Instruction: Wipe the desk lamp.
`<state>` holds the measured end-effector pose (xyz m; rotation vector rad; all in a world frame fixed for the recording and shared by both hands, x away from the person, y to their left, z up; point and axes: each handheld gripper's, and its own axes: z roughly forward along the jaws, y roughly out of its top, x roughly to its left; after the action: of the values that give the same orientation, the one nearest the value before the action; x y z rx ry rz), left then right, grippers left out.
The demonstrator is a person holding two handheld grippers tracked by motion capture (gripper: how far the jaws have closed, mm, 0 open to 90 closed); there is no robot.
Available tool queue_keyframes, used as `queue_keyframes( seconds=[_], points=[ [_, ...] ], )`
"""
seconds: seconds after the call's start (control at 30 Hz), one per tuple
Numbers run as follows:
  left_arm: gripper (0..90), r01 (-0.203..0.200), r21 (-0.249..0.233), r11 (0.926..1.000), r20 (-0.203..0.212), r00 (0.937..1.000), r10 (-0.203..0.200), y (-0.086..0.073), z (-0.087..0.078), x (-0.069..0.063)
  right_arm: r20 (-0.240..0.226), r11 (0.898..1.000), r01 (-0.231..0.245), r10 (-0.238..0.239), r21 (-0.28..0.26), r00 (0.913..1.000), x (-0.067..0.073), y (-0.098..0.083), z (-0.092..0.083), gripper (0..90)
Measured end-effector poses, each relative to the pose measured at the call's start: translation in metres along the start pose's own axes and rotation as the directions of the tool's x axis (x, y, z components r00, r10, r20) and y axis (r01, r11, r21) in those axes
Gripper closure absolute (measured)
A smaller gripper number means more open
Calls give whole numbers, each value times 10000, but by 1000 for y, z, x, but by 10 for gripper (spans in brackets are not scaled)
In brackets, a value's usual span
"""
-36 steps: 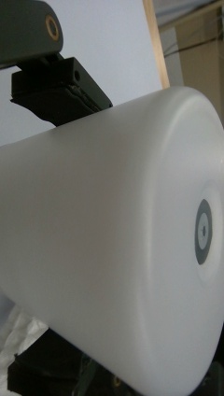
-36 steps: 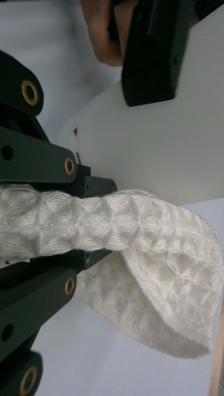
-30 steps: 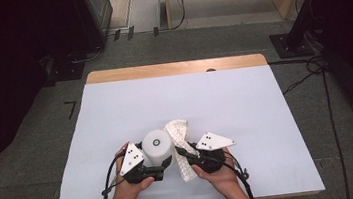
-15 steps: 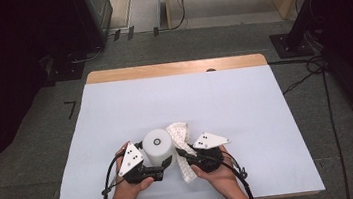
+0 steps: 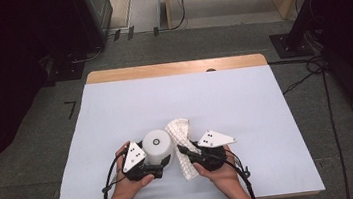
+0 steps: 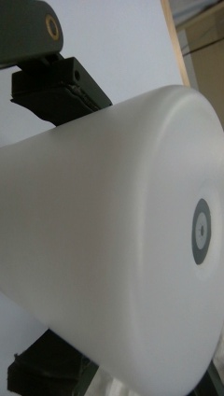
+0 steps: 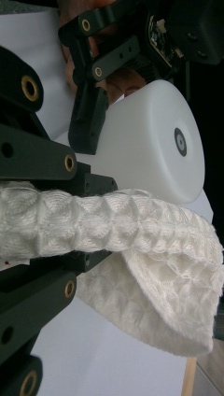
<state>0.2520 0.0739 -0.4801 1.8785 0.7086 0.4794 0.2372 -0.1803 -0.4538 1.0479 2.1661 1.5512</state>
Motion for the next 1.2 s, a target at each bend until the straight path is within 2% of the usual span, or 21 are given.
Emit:
queue_keyframes(
  seconds=[0.07, 0.2, 0.23, 0.3, 0.37, 0.4, 0.47, 0.57, 0.63, 0.67, 0.77, 0.87, 0.93, 1.0, 1.07, 1.2],
  points=[
    [86, 138, -12, 9999, 93, 9999, -138, 0, -1, 2, 59, 10000, -13, 14, -6, 10000, -2, -1, -1, 730],
    [23, 283, 30, 9996, -349, 9990, -281, 2, -4, 0, 202, 9999, -125, 125, 1, 9997, -8, -2, -2, 730],
    [23, 310, -39, 9995, -528, 9981, -311, 3, -6, -1, 213, 9998, -175, 175, 5, 9996, -8, -3, -1, 730],
    [18, 419, -250, 9988, -578, 9974, -433, 5, -9, -5, 270, 9999, -144, 143, 50, 9995, -10, -4, -1, 730],
    [14, 558, -444, 9975, -952, 9937, -599, 6, -11, -10, 291, 9998, -156, 152, 113, 9995, -11, -5, 0, 730],
    [15, 573, -425, 9975, -1044, 9926, -614, 6, -11, -12, 318, 9998, -160, 156, 133, 9994, -12, -6, 0, 730],
    [15, 651, -269, 9975, -1528, 9859, -685, 5, -7, -17, 345, 9997, -204, 198, 167, 9992, -13, -7, 1, 730],
    [56, 854, -305, 9959, -1727, 9809, -894, 3, -4, -22, 389, 9993, -202, 190, 299, 9991, -12, -9, 4, 730],
    [84, 803, -277, 9964, -1875, 9787, -841, 4, -4, -25, 348, 9990, -189, 175, 410, 9992, -11, -11, 6, 730],
    [85, 762, -258, 9968, -1824, 9800, -796, 4, -4, -26, 329, 9987, -162, 146, 488, 9994, -10, -11, 8, 730],
    [88, 650, -285, 9975, -1295, 9892, -682, 5, -5, -23, 220, 9979, -143, 130, 629, 9997, -7, -13, 11, 730],
    [89, 508, -702, 9962, -705, 9960, -558, 10, -11, -19, 85, 9966, -88, 81, 825, 9999, -3, -16, 16, 731],
    [89, 377, -864, 9955, -496, 9979, -421, 12, -14, -17, 44, 9959, 5, -9, 903, 10000, 1, -17, 19, 733],
    [89, 350, -873, 9956, -382, 9985, -384, 12, -15, -15, -41, 9970, -2, 5, 775, 10000, 3, -15, 18, 735],
    [89, 239, -721, 9971, -427, 9987, -270, 11, -14, -15, -235, 9994, -9, 17, 346, 9997, 6, -10, 12, 738],
    [89, -117, -501, 9987, -588, 9982, 87, 12, -13, -15, -215, 9988, 416, -421, -250, 9989, 9, 3, -2, 738]
  ],
)
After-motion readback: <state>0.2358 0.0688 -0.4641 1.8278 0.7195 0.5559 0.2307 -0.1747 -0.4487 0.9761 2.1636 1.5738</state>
